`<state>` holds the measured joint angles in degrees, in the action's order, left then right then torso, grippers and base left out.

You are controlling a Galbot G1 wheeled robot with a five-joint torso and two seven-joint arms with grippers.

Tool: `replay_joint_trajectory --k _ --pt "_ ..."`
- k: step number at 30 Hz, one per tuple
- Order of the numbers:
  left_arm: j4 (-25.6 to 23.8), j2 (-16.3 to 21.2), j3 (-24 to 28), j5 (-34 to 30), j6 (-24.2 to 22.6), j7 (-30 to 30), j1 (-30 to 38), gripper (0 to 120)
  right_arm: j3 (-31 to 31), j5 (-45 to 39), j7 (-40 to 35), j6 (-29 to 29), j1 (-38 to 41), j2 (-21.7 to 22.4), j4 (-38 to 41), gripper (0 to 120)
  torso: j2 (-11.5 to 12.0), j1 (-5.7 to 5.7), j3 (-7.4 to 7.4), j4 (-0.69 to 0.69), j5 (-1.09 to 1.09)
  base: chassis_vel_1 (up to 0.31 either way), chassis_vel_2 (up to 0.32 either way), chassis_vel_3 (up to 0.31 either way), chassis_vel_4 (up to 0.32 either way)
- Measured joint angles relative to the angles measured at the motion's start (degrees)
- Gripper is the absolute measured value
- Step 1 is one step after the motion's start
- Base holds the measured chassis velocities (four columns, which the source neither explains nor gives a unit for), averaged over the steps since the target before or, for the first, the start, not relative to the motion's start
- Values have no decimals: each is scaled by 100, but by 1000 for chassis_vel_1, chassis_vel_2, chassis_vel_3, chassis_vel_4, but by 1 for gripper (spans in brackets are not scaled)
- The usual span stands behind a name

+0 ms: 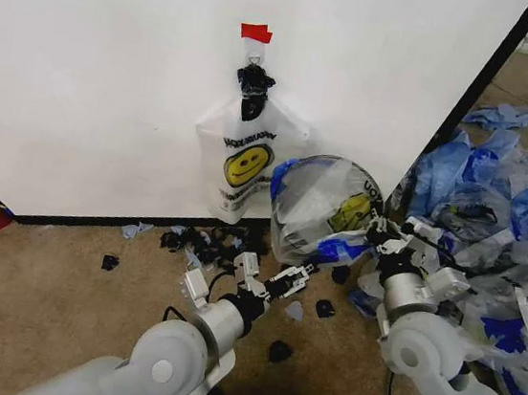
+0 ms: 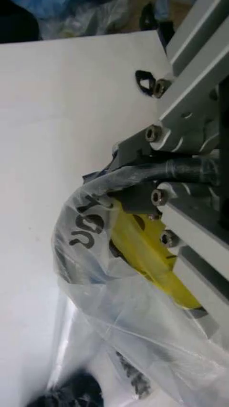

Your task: Pick up the garbage bag from the wall and place it over the trash bin.

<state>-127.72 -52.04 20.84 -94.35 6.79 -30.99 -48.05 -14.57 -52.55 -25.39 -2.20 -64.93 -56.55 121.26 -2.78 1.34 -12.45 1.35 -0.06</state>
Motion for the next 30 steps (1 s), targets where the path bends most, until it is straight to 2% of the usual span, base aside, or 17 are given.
replay_joint_trajectory --k 7,21,30 --pt "234 -103 14 20 34 -5 80 100 44 99 47 -9 20 -31 -46 0 0 0 0 0 0 0 0 0 0" --pt "-38 36 -149 -85 101 -14 72 100 -16 108 72 -18 15 82 -64 0 0 0 0 0 1 0 0 0 0" --pt "167 -92 -104 -109 108 -38 141 100 -17 109 72 -19 29 88 3 0 0 0 0 0 0 0 0 0 0"
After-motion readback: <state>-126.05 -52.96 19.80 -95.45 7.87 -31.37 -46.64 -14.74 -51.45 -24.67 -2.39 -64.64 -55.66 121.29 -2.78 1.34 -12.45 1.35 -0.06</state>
